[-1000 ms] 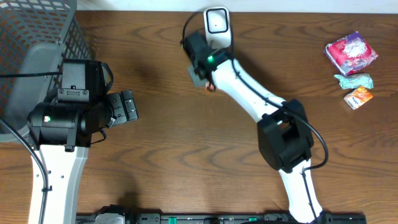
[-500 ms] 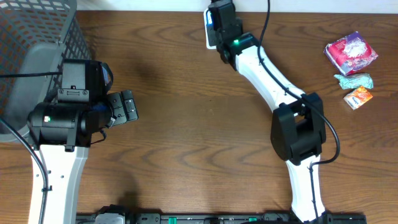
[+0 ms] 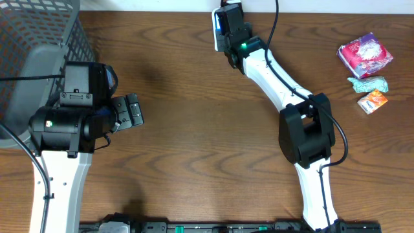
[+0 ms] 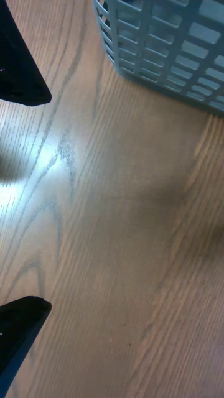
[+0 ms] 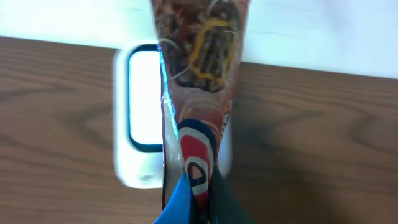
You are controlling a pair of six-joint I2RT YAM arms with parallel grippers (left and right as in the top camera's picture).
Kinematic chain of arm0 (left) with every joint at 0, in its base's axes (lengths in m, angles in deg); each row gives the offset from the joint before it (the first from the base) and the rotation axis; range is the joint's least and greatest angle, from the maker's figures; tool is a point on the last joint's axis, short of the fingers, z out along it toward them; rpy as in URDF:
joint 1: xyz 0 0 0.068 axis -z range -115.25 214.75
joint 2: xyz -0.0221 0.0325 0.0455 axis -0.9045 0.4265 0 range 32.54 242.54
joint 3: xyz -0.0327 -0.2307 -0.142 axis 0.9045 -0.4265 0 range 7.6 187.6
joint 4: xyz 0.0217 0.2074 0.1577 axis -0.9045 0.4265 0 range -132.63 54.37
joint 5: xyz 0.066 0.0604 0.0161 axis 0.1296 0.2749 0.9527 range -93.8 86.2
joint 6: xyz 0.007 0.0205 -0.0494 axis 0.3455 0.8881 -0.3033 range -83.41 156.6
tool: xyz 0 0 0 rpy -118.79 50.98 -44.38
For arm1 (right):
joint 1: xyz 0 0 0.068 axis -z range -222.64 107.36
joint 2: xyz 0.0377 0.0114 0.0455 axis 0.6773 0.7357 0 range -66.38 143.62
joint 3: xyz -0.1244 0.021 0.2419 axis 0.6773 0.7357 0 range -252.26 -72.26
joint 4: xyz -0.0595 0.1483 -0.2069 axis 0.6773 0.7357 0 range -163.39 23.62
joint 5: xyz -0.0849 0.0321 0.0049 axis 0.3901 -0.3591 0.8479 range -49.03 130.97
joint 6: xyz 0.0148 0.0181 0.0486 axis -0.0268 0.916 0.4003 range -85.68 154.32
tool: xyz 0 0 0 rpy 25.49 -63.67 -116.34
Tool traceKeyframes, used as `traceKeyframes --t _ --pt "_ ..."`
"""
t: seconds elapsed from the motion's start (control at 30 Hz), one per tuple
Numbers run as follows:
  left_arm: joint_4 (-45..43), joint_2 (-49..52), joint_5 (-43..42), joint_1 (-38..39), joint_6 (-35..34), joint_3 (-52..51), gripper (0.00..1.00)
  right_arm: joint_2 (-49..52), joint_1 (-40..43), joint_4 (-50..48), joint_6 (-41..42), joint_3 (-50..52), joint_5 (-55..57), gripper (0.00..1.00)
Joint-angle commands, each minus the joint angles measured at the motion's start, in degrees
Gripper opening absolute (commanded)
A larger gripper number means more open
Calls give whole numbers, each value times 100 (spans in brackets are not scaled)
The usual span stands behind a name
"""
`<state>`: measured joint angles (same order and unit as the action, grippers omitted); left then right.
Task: Scan the item barcode
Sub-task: 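Carry the red bar to the far right below the orange box, release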
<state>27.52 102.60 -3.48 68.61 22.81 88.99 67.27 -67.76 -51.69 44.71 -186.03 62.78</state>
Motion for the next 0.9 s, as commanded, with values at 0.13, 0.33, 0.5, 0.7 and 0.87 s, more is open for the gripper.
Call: traceKeyframes --t 0.13,0.33,0.5,0.7,0.87 --pt "13 -9 11 -7 -72 22 98 -446 560 942 136 -83 2055 1" --pt "11 -9 11 -7 -72 22 98 -455 1478 1998 216 -83 2481 1" --pt "13 -9 11 -7 -72 22 98 -455 2444 2693 643 -83 2234 1" --pt "11 -9 11 -7 -72 22 98 -455 3578 3237 846 -83 1189 1" --pt "13 -9 11 -7 -72 22 98 -455 4170 3521 1502 -83 857 2"
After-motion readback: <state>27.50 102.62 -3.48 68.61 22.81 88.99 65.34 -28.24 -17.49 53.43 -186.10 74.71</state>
